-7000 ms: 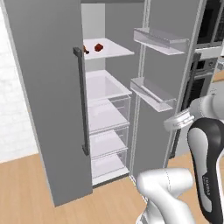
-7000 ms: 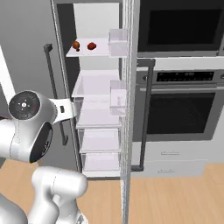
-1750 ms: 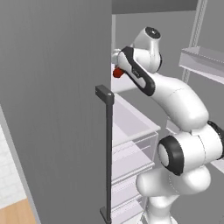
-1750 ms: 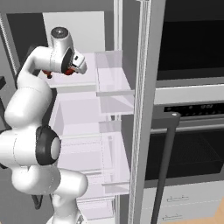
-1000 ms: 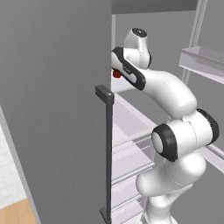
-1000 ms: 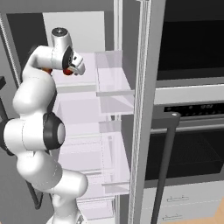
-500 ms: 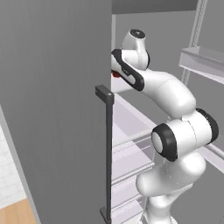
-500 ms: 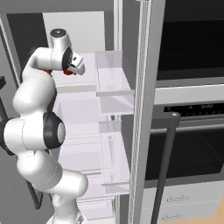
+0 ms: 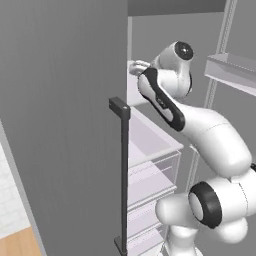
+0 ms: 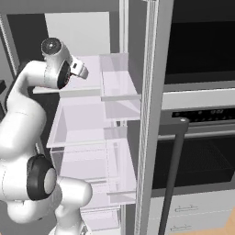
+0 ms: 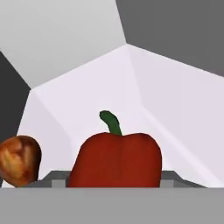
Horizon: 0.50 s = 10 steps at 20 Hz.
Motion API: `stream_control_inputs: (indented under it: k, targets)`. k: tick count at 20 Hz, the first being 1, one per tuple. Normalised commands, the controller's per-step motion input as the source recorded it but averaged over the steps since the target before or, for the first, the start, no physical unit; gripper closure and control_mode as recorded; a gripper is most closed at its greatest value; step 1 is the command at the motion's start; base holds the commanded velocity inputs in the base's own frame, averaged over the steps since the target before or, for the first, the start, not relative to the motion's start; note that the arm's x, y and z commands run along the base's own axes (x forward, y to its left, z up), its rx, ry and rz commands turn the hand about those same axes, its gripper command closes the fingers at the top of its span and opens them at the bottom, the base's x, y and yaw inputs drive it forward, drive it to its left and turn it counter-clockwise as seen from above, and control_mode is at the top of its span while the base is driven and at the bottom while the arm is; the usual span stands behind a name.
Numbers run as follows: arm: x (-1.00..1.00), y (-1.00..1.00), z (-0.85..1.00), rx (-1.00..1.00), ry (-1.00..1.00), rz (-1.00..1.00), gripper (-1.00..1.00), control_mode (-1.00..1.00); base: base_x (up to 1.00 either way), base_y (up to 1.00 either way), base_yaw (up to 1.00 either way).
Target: Place one bell pepper and one chicken drumstick in each tupperware on the nearby counter, to pack two identical lunches.
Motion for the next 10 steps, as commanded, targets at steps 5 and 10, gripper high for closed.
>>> stream_control_inputs:
  k: [5,10]
  targets:
    - [-1.0,-0.29,0.77,0.21,-0.29,0.0,1.0,-1.0,0.0,0.0,0.0]
    - [-1.0,-0.21,0.85,0.2,-0.03,0.0,1.0,-1.0,0.0,0.0,0.0]
